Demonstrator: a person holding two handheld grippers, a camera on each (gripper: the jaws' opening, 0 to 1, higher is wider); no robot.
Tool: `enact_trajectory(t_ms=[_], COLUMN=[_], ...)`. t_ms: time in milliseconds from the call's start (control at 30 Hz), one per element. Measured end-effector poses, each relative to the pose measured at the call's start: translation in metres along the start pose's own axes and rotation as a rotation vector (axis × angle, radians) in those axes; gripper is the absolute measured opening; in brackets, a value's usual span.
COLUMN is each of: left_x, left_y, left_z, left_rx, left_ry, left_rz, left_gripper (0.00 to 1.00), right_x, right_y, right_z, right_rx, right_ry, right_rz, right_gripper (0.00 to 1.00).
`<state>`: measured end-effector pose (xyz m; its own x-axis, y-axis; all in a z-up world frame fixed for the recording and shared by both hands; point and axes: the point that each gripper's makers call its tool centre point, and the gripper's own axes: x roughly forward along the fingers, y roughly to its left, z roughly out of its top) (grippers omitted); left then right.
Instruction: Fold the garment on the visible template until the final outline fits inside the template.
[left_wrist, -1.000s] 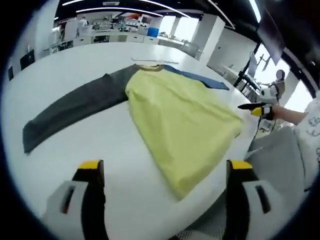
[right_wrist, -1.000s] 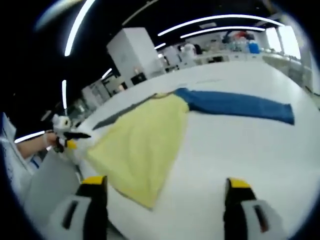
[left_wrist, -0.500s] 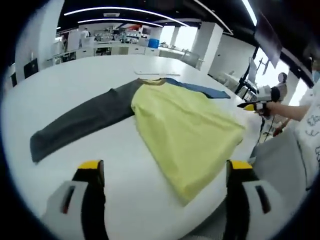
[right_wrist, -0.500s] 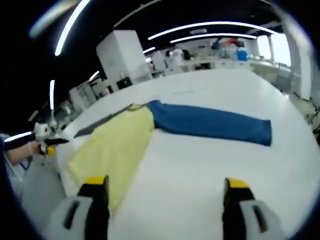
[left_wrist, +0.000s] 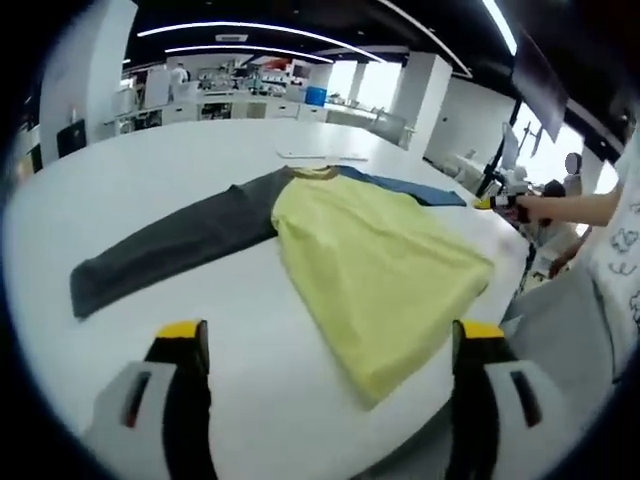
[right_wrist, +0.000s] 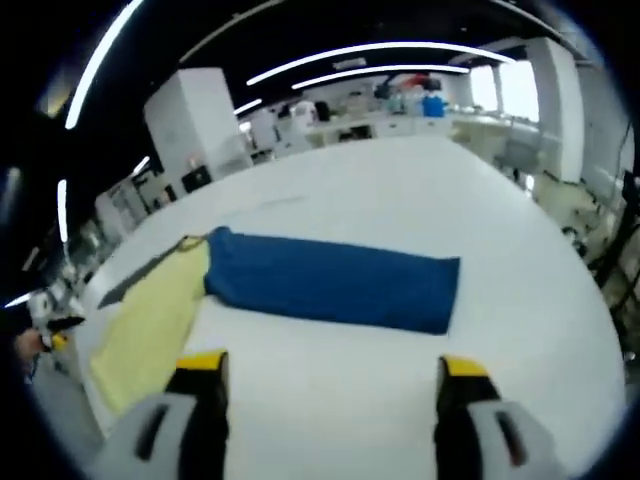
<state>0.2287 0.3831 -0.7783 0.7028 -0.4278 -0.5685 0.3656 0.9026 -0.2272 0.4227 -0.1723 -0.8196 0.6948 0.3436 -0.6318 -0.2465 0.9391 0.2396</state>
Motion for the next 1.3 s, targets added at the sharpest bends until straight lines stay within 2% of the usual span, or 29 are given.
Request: enact_trajectory(t_ms=[33,167,200,333,433,533,633,733,967,1100,1300], left_x=[0.0,0.001,0.0,-0.001,-0.003,-0.004,-0.006,-0.007,-0.004,-0.003,-0.002], left_y=[-0.005,-0.019,-0.018,-0.015,-0.007,-0.002,0.003,0.007,0.002,0.002,0.004], left_z=[0.001,0.001,0.001,-0.001,-0.004,-0.006,-0.009,-0.014,-0.017,-0.018,-0.02], left_rx=[0.0,-0.012,-0.014,-0.024,-0.03,-0.037,-0.042,-0.05,-0.064,-0.064,-0.062], left_ry=[0.001,0.0,-0.003,0.0,0.005,0.005,0.01,0.015,0.025,0.027,0.038], left_rz=[0.002,0.012,0.015,0.017,0.023,0.026,0.028,0.03,0.027,0.025,0.023], left_gripper=[0.98,0.98,0.98,0.98,0.97,0.96,0.96,0.96,0.94,0.94,0.93], right_x=[0.003,0.01,0.008,0.018,0.021,0.022,0.025,0.025,0.025,0.024,0.022], right_y=[-0.009,-0.031,-0.024,-0.033,-0.038,-0.043,-0.044,-0.045,-0.057,-0.059,-0.06], right_z=[0.005,0.014,0.01,0.016,0.018,0.016,0.014,0.014,0.016,0.015,0.016], right_rx=[0.031,0.035,0.036,0.041,0.047,0.079,0.09,0.098,0.187,0.197,0.193], right_ry=[-0.012,-0.006,-0.006,0.004,0.007,0.018,0.026,0.018,-0.004,0.009,0.004], right_rz=[-0.016,-0.05,-0.06,-0.075,-0.085,-0.1,-0.096,-0.119,-0.139,-0.147,-0.158], right_gripper=[0.83,0.78,0.77,0.76,0.71,0.64,0.51,0.45,0.22,0.08,0.0])
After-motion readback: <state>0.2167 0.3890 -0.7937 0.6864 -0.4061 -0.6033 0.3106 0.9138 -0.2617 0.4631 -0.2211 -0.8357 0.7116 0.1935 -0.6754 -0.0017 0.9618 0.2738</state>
